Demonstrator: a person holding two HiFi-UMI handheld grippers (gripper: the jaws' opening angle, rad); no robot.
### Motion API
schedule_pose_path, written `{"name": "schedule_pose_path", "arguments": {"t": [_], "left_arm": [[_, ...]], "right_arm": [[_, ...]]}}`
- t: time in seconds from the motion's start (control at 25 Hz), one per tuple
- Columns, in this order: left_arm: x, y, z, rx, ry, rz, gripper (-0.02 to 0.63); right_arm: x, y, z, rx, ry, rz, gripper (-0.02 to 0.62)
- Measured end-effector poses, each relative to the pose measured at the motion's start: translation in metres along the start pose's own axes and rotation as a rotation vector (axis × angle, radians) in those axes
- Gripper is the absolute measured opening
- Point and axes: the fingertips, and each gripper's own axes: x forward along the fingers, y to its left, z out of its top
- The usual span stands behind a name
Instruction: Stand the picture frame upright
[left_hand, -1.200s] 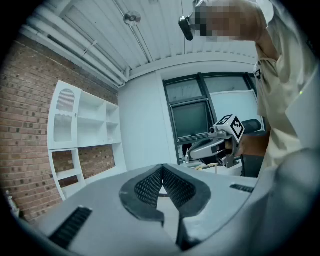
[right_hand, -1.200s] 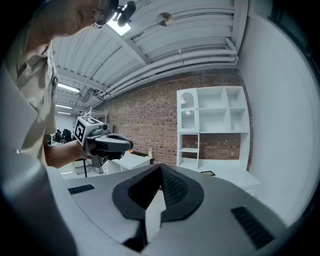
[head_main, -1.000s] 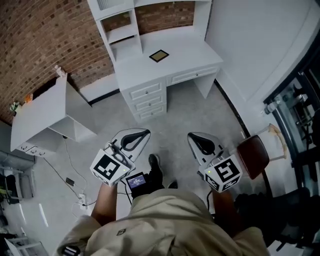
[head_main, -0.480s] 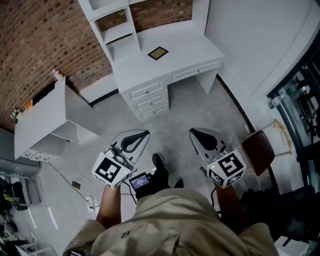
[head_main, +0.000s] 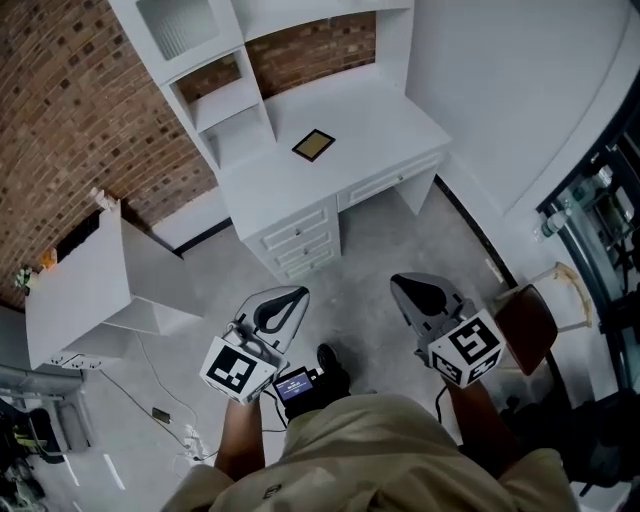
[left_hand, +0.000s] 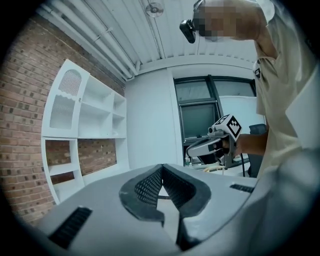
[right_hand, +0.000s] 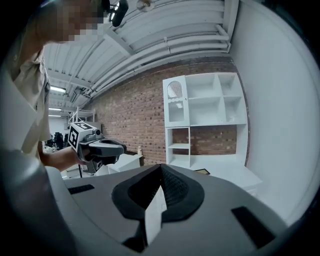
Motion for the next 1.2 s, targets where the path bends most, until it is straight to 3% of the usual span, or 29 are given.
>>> {"name": "schedule_pose_path", "arguments": {"t": [0.16,0.32,0.44,0.6,0.88,1.2], "left_arm": [[0.023,0.055,0.002,-0.003,-0.033,-0.038,0.008],[0.048,0.100,0.000,0.013,-0.010,-0.092,0.008],[0.069,0.125,0.004,0.041,-0.021,-0.120,0.008],[0.098,0.154,-0.004,0.016,-0.003,-0.128,0.008],[0.166,0.191,-0.018,0.007,0.058,-0.086,0.008],[0.260,0.236,-0.010,0.003,0.114,0.030,0.008]], "right_arm": [[0.053,-0.024,0.019,-0.008,0.008,-0.028,0.003],[0.091,-0.044,0.040,-0.015,-0.014,-0.064,0.003],[0.112,-0.062,0.043,-0.012,0.000,-0.078,0.003],[0.138,-0.094,0.039,0.009,0.016,-0.085,0.003],[0.175,-0.170,0.022,0.060,0.038,-0.033,0.003],[0.214,-0.273,0.031,0.051,0.017,0.085,0.003]]}}
